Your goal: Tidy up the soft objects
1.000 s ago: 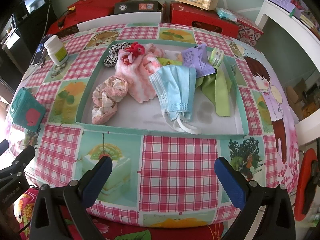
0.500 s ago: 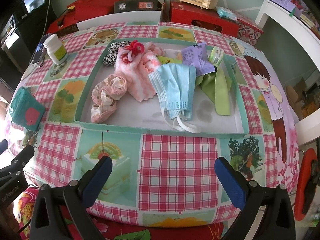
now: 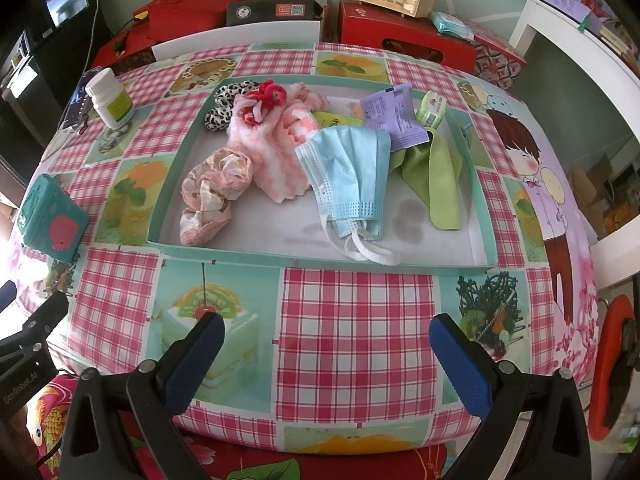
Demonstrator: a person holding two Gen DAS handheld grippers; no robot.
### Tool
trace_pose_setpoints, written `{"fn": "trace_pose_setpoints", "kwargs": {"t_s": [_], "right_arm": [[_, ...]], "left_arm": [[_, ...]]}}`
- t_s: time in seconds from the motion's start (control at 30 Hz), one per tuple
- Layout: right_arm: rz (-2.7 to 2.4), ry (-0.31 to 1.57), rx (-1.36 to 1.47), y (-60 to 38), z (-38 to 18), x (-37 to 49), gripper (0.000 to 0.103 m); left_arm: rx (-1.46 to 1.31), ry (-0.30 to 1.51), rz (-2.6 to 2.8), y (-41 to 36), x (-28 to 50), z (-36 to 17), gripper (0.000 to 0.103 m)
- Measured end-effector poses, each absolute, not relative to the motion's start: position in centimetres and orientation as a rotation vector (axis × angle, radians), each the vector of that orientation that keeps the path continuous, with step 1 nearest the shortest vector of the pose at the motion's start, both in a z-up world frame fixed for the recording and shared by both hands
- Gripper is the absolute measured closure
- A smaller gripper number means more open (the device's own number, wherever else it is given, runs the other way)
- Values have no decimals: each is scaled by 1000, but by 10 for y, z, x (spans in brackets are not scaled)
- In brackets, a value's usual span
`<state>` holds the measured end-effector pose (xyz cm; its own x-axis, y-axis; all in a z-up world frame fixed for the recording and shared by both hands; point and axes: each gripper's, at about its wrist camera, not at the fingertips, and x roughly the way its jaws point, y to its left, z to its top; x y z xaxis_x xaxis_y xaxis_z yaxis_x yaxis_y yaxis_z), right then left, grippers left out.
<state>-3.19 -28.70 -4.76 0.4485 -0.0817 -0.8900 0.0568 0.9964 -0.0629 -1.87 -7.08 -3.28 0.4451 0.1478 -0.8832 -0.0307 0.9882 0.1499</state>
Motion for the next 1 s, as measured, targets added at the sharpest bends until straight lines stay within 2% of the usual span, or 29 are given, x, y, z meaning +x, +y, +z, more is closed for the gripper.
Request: {"fn": "trace_pose_setpoints", "kwargs": {"t_s": [1.0], "right_arm": [[-90,1110,-25,-290,-47,-32,0]], "left_arm": [[115,1086,97,-71,-19,-29,9]]}}
